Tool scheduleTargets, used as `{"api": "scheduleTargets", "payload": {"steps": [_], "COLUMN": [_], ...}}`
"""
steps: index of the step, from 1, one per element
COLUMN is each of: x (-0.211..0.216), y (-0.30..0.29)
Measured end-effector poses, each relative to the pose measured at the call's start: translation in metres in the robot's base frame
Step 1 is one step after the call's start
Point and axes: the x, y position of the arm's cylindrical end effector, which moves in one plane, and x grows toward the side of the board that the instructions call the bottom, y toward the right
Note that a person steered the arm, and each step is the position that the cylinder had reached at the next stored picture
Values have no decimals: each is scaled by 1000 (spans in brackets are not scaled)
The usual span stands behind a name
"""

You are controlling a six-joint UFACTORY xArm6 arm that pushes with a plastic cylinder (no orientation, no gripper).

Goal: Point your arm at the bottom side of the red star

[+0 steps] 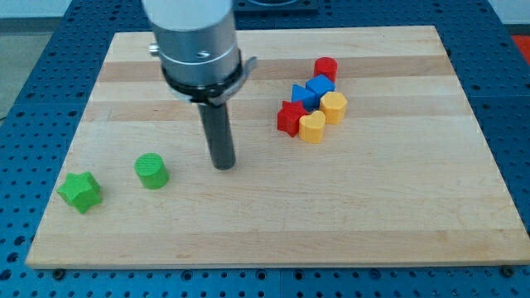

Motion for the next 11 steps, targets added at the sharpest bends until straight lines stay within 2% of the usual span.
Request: {"api": "scheduleTargets", "payload": {"steps": [1, 3, 5, 8, 10, 11], "x": [0, 0, 0, -1, -1, -1], "y": [20, 20, 58, 68, 63, 29]}}
